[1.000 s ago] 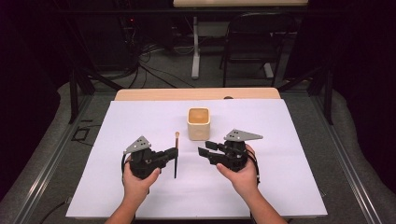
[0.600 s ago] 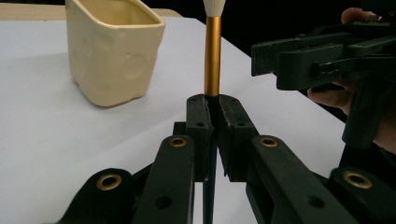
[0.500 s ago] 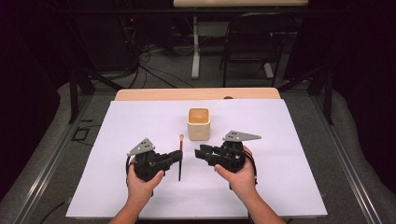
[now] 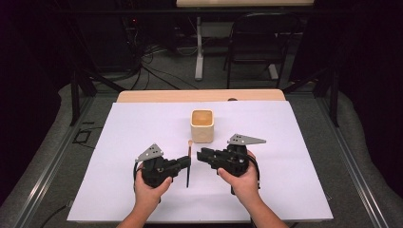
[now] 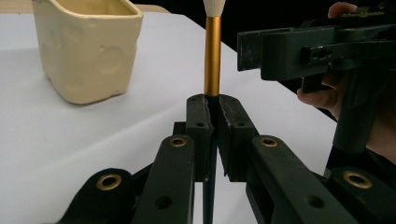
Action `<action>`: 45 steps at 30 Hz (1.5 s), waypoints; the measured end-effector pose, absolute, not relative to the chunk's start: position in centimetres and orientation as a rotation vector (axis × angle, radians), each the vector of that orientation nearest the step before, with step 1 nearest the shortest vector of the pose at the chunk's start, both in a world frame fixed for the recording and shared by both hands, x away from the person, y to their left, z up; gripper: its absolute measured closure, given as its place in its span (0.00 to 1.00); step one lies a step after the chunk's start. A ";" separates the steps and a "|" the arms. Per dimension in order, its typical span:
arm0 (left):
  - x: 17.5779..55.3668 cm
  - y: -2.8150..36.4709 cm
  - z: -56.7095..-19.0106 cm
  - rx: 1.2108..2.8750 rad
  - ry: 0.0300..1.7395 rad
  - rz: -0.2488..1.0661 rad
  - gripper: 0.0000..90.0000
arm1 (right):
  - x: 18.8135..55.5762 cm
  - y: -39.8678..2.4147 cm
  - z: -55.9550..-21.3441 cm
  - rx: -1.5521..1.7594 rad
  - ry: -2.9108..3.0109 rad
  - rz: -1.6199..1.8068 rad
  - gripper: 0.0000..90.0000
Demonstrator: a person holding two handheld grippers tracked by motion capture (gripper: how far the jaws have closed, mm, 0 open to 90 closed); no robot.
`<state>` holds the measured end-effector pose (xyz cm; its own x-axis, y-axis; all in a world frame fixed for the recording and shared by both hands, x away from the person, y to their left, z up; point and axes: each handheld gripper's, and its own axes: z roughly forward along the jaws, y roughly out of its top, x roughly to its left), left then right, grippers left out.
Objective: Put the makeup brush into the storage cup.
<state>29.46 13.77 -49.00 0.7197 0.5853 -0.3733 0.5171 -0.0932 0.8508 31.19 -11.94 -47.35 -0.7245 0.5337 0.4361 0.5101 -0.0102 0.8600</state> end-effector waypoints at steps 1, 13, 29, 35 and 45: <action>29.4 13.7 -49.0 1.740 0.879 0.068 0.93 | 31.2 -12.0 -47.3 1.159 2.216 1.880 0.78; 29.2 13.3 -49.0 1.738 0.865 0.058 0.93 | 31.1 -11.5 -47.6 1.166 2.197 1.927 0.80; 28.9 12.7 -49.1 1.747 0.847 0.054 0.93 | 31.0 -11.4 -47.7 1.187 2.215 1.936 0.82; 28.9 12.6 -49.1 1.753 0.843 0.045 0.93 | 31.1 -11.3 -47.8 1.184 2.186 1.968 0.83; 28.9 12.4 -49.0 1.755 0.838 0.046 0.93 | 31.1 -11.3 -47.8 1.191 2.198 1.950 0.84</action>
<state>28.88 12.40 -49.05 0.7457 0.5529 -0.3717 0.5089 -0.1126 0.8535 31.06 -11.33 -47.82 -0.7173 0.5030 0.4821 0.5384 -0.0389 0.8418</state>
